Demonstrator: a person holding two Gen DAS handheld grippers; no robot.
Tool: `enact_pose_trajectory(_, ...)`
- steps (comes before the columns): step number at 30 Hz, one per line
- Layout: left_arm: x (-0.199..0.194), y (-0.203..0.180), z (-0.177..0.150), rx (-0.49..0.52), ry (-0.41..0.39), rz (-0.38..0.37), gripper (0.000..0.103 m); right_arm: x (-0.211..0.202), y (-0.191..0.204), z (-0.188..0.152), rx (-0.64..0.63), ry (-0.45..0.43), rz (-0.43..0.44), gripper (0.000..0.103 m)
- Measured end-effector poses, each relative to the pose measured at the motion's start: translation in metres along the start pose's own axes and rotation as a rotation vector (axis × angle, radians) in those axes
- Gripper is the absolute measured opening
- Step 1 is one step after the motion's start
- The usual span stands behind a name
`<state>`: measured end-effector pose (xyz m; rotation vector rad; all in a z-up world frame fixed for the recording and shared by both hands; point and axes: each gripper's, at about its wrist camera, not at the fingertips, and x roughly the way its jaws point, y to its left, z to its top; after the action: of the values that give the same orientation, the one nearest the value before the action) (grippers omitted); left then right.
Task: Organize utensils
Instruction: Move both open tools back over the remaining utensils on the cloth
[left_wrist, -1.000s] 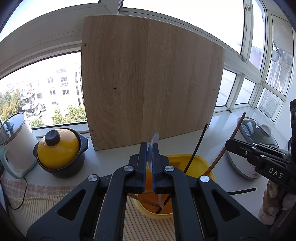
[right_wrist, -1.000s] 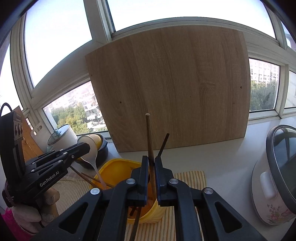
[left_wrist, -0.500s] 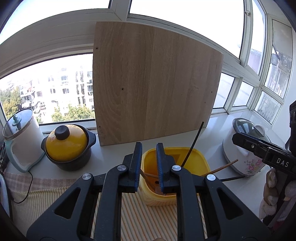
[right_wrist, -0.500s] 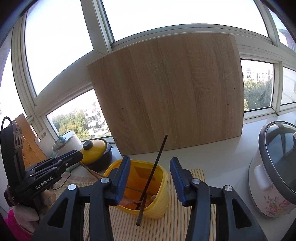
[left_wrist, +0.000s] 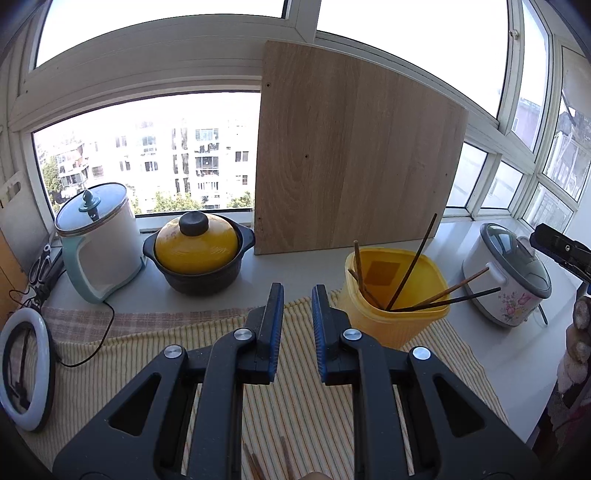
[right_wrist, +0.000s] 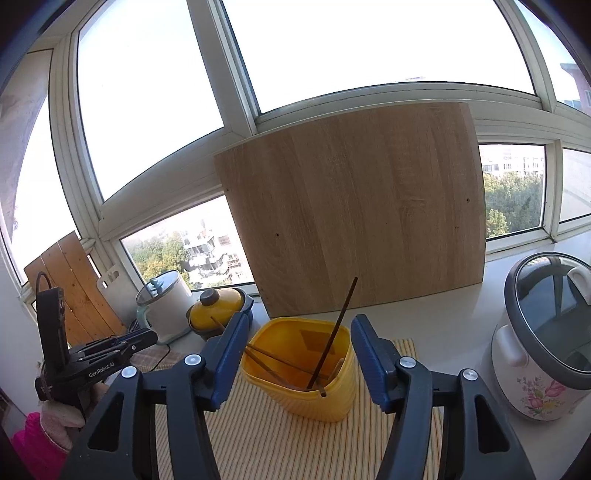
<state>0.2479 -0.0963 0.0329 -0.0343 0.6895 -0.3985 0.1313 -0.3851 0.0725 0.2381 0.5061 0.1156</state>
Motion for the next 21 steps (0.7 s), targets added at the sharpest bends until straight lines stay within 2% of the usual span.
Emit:
enact_pose_trajectory(4, -0.011, 0.028, -0.027, -0.042, 0.063, 0.030, 0.014, -0.004, 0.020, -0.011, -0.038, 0.032, 0.042, 0.062)
enact_pose_trajectory(9, -0.021, 0.052, -0.066, -0.088, 0.141, 0.068, 0.014, 0.010, 0.042, -0.035, -0.064, 0.130, 0.096, 0.062)
enact_pose_trajectory(14, -0.028, 0.064, -0.100, -0.130, 0.213, 0.068, 0.014, 0.031, 0.056, -0.064, -0.073, 0.236, 0.125, 0.062)
enact_pose_trajectory(21, -0.029, 0.062, -0.148, -0.174, 0.318, 0.030, 0.014, 0.065, 0.070, -0.106, -0.055, 0.390, 0.144, 0.062)
